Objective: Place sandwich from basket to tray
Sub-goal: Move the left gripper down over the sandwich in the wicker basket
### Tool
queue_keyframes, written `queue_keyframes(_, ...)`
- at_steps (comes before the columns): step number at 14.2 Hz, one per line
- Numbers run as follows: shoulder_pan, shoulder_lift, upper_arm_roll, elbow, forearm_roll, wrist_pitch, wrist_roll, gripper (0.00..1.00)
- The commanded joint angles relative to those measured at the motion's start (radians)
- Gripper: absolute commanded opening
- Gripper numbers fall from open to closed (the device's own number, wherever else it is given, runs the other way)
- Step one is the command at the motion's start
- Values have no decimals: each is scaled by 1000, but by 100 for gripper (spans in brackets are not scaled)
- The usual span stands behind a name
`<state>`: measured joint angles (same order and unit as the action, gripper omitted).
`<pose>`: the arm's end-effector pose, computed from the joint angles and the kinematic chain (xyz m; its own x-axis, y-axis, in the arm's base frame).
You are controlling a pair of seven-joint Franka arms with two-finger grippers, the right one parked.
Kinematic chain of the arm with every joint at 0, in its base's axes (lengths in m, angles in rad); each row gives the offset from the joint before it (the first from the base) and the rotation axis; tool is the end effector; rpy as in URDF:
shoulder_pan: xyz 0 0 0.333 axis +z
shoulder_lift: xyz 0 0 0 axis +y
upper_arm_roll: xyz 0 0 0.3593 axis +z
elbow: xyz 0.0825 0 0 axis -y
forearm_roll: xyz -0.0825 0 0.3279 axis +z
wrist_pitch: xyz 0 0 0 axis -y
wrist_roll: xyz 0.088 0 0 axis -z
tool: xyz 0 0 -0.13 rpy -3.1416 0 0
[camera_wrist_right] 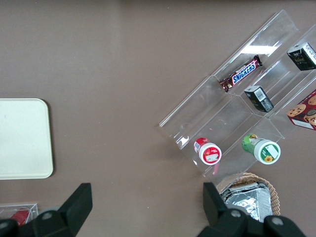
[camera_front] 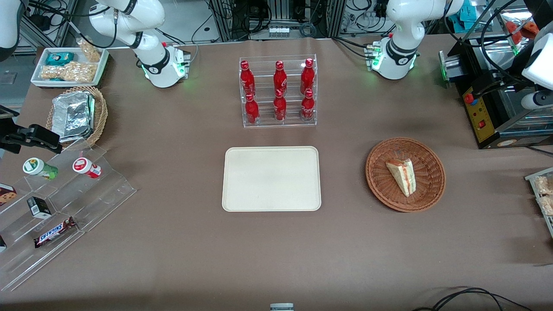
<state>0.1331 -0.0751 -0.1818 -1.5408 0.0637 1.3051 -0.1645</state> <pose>0.4389 -0.0163 0.6714 0.9801 0.1348 -0.1456 0.1207 -0.9874 -0.1021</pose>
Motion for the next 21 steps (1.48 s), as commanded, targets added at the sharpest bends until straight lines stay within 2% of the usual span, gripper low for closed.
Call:
queue_keyframes(1, 13, 8, -7, 22, -4, -23, 13, 100)
queue_keyframes(9, 14, 24, -7, 21, -5, -23, 3, 100)
queue_keyframes(15, 13, 192, -5, 1, -10, -47, -24, 100)
queue_keyframes(18, 13, 218, -7, -71, -12, 104, -168, 100)
queue_keyframes(21, 4, 216, -8, -235, -13, 337, -389, 100)
